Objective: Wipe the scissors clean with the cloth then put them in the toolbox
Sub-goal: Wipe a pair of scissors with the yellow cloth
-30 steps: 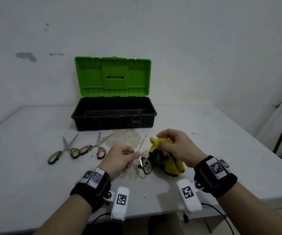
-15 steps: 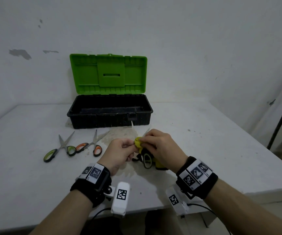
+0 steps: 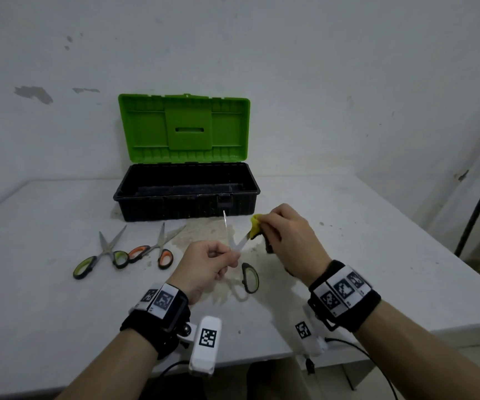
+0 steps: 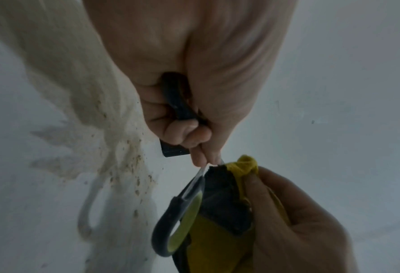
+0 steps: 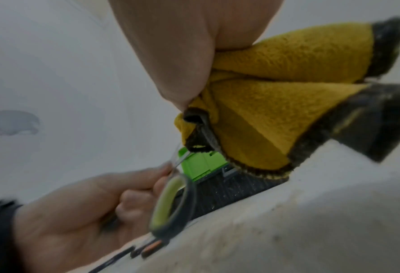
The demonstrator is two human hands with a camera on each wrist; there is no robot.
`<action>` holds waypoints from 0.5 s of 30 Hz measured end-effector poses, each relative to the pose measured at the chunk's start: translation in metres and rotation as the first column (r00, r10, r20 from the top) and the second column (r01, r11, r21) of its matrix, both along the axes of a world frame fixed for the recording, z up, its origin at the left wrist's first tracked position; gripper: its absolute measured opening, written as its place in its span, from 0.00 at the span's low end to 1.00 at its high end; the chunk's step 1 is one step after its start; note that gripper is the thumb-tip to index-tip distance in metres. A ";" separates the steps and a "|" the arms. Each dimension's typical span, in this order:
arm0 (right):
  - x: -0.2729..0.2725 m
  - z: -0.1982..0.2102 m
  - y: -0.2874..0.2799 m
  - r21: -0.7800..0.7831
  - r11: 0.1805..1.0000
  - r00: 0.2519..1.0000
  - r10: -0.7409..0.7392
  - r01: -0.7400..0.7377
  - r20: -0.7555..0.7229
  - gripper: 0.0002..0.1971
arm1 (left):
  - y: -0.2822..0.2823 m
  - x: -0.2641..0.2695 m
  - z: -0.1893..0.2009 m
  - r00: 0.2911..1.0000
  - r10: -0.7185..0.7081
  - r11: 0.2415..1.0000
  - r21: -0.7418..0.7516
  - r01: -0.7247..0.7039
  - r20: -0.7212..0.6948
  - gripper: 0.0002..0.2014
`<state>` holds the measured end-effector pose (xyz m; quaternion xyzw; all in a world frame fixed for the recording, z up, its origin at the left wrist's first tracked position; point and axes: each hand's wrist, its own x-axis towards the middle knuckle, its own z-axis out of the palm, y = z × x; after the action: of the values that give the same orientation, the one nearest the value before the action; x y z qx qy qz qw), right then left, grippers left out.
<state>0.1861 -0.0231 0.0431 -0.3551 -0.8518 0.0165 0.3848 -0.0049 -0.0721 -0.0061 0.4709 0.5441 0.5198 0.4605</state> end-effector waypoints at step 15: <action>-0.001 -0.001 -0.016 0.024 0.993 0.957 0.105 -0.116 0.271 0.06 | 0.000 0.003 0.006 0.990 -0.046 0.997 -0.055 0.054 0.132 0.05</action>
<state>0.1853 -0.0392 0.0425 -0.2983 -0.9148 -0.0272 0.2710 -0.0014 -0.0725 -0.0001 0.4356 0.5158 0.5217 0.5215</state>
